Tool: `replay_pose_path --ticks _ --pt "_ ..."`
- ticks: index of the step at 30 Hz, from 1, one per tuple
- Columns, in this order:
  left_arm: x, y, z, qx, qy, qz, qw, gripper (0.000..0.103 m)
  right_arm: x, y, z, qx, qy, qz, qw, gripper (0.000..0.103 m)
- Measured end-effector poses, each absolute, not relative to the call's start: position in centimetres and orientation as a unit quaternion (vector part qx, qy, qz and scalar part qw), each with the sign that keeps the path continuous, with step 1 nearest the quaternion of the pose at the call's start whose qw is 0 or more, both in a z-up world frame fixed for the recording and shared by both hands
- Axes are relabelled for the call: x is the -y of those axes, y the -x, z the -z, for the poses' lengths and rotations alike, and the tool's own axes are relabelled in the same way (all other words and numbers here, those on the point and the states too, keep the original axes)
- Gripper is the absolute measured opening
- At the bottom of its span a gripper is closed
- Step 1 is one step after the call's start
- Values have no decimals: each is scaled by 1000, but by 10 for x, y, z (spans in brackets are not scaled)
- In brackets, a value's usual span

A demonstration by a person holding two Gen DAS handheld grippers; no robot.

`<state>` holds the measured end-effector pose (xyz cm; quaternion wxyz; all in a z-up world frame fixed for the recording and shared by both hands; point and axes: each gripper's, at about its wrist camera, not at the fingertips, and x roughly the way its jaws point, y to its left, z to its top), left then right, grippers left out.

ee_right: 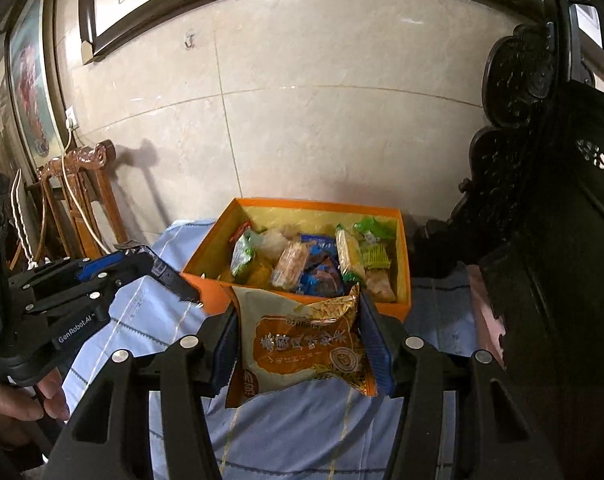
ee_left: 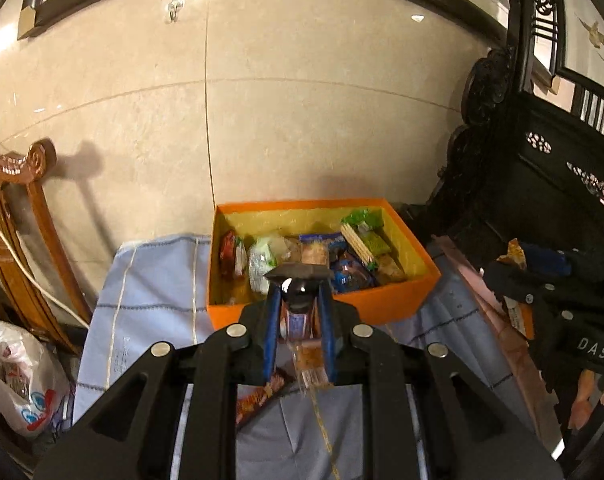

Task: Organize snacks
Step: 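Drop Snickers into orange box with left tool while right tool drops pastry pack in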

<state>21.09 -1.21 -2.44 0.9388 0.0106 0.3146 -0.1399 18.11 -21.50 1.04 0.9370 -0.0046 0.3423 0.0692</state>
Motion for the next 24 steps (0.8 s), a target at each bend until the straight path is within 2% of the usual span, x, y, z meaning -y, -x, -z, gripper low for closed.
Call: replay_pose_path --ticks 10,15,16,17,18,19,21,24 --pt "17 -259 9 -294 -14 148 944 17 226 -226 -15 -335 -2 -59 940 55" --pt "34 -305 7 -284 -19 157 946 17 225 -285 -26 -335 -1 -61 940 58" --pt "37 -315 10 -283 -17 165 945 21 226 -299 -23 -342 -2 -64 938 64" --pt "41 -333 19 -296 -12 179 938 50 227 -316 -17 -357 7 -52 933 71" --pt "41 -340 26 -306 -9 181 935 82 229 -324 -11 -366 15 -38 930 72" --pt "39 -350 37 -321 -5 173 931 87 233 -329 -5 -375 17 -29 927 72" --pt "30 -357 53 -349 6 166 922 87 238 -323 1 -375 8 -32 927 73" --pt "8 -337 71 -353 25 175 919 87 240 -300 20 -378 9 -30 925 79"
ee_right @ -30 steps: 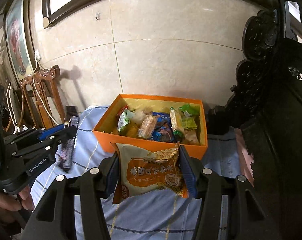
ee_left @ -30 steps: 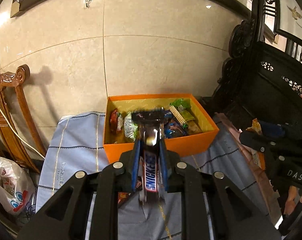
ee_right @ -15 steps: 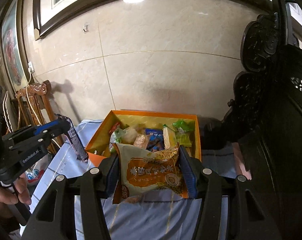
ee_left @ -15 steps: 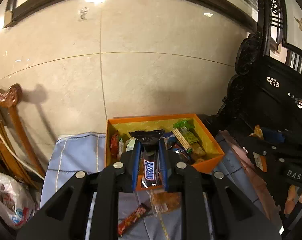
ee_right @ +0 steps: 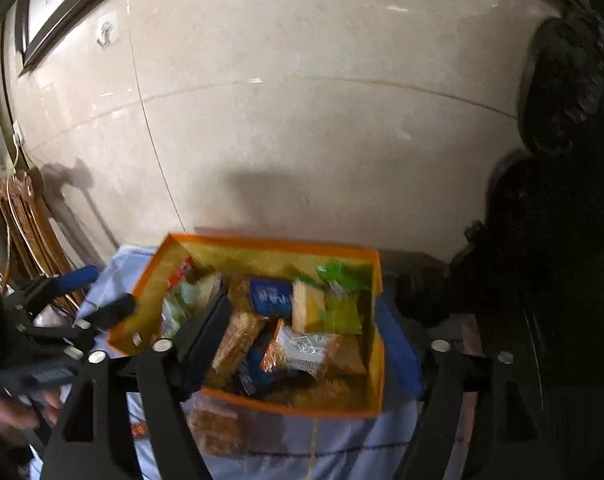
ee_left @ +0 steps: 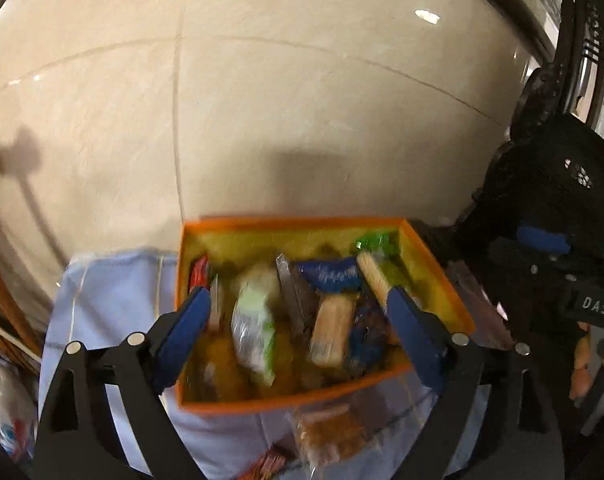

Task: Organize snacks
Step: 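Drop Snickers into orange box with left tool while right tool drops pastry pack in, then grasp brown chocolate bar with left tool while right tool grasps clear bread bag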

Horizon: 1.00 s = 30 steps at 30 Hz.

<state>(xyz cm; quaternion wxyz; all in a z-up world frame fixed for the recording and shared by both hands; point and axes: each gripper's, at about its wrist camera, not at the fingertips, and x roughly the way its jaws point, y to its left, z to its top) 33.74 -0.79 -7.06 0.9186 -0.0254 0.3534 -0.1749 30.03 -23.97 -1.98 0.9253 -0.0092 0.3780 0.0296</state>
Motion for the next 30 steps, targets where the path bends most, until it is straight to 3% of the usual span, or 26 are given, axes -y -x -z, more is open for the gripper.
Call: replay_pose_path --ticks 7,13,27,30 --pt "-16 -254 156 -381 -96 175 903 87 204 -230 99 -441 14 -60 896 89" --pt "-21 -228 227 -426 -144 154 880 81 161 -230 152 -501 33 -84 861 89" --pt "-3 -247 260 -422 -157 161 878 80 132 -282 217 -560 0 -34 828 89" --pt "-6 -248 267 -422 -146 149 882 88 130 -281 229 -561 9 -23 828 100"
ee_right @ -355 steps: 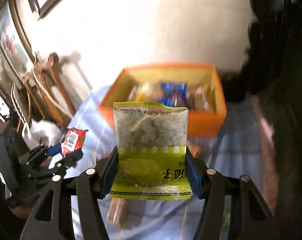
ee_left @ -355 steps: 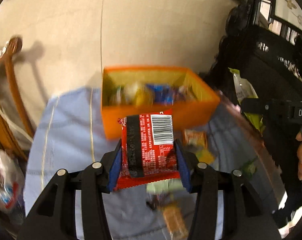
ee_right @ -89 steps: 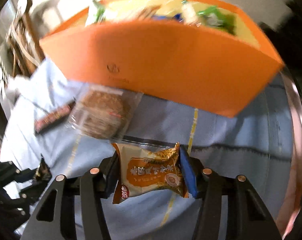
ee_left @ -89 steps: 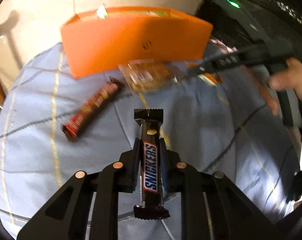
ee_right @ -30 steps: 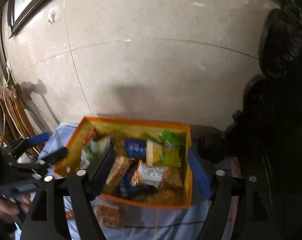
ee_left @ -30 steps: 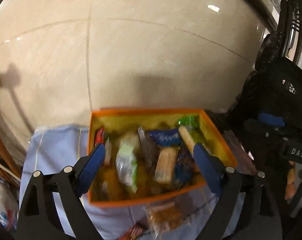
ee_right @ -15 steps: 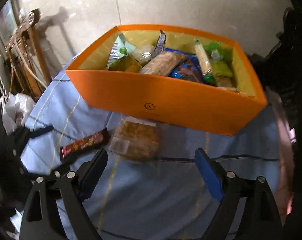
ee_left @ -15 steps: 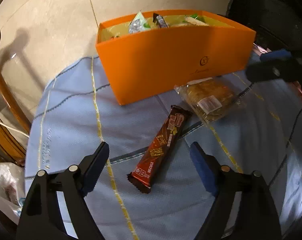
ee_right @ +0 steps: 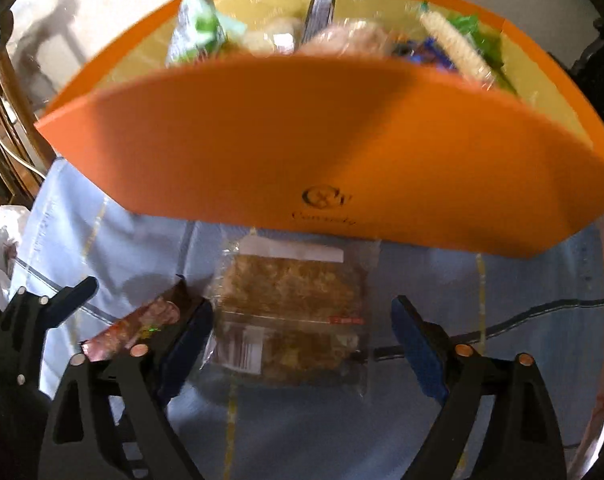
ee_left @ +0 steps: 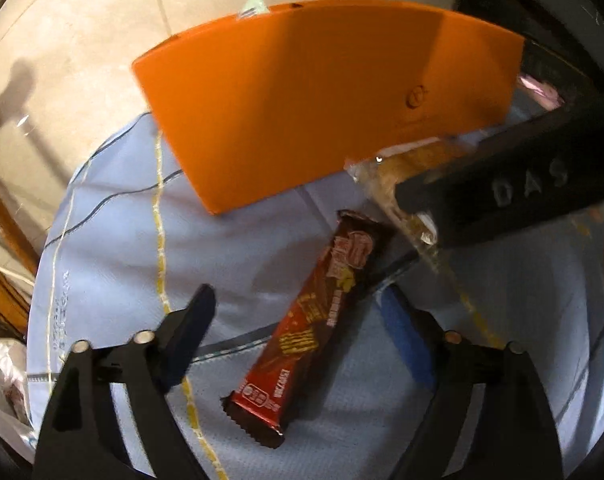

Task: Organize snacks
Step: 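Grasp brown chocolate bar with left tool while right tool grasps clear bread bag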

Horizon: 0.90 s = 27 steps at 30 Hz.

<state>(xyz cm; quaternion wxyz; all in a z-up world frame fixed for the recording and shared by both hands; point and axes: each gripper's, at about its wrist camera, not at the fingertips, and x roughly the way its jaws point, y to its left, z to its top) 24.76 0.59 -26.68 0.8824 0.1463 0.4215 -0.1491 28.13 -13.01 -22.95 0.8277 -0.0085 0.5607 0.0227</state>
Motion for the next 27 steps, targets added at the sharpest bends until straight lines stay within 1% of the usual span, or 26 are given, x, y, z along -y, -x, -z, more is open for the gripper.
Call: replay_pose_path --ticks 2,4,11,19,20,21,22,23,24,27 --pt "-13 -251 268 -435 -117 144 881 91 131 -279 237 -563 -2 -32 826 99" --pt "-18 -252 269 -443 -99 142 880 92 136 -275 242 -564 -26 -44 824 100" --pt "-20 -252 266 -447 -93 131 880 92 131 -271 237 -573 -23 -44 818 100" --pt "-16 -264 265 -451 -93 129 878 91 138 -290 232 -586 -21 -49 808 100" --pt "-15 -264 265 -451 -93 132 878 85 138 -295 232 -587 -19 -47 808 96" --pt "-12 -261 262 -445 -97 147 878 65 137 -296 230 -583 -14 -47 811 91" --pt "-7 -258 260 -439 -106 162 877 51 136 -295 226 -576 -7 -47 816 77" --pt "1 -254 258 -435 -122 177 875 28 132 -296 231 -576 -8 -44 816 74" --pt "5 -253 258 -436 -126 183 872 23 133 -295 230 -576 -15 -42 816 73" --pt "-1 -256 256 -445 -92 182 872 23 136 -294 229 -576 -24 -38 816 73"
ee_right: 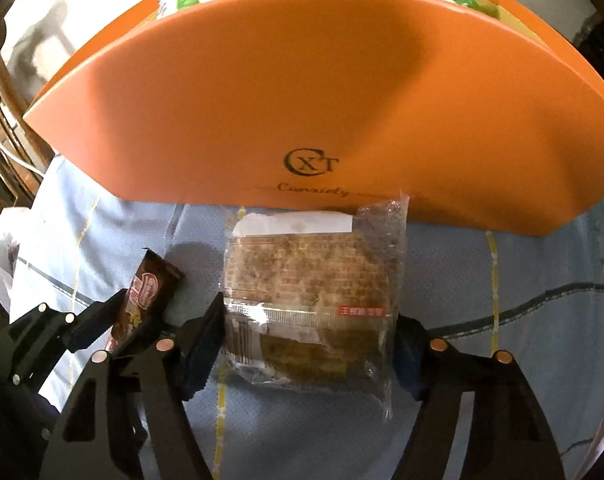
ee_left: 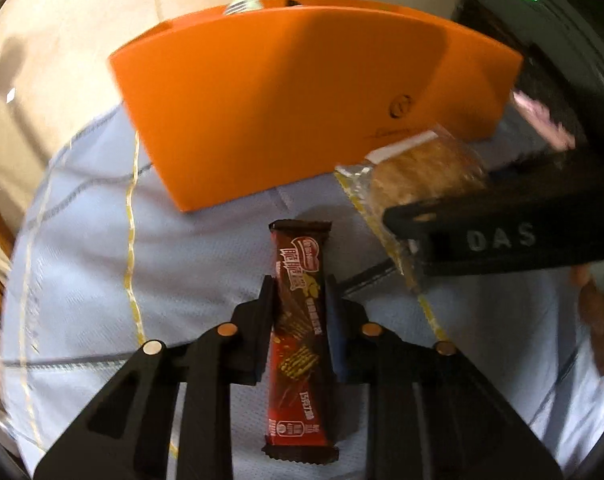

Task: Organize snacks
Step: 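Grasp brown chocolate bar with left tool while right tool grasps clear bread bag, then carry chocolate bar into box with left tool while right tool drops bread bag in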

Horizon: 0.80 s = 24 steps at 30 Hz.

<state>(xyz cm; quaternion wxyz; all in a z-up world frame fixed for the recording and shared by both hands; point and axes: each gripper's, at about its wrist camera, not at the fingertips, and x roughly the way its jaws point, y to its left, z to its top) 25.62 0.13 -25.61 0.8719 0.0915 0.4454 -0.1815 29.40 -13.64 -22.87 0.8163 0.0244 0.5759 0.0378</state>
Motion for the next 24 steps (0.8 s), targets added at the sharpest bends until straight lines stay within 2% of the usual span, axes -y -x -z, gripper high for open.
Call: replay_pose_path --ticks 24 --pt "1 -241 248 -453 -89 154 874 23 169 -248 226 -569 -46 -25 820 72"
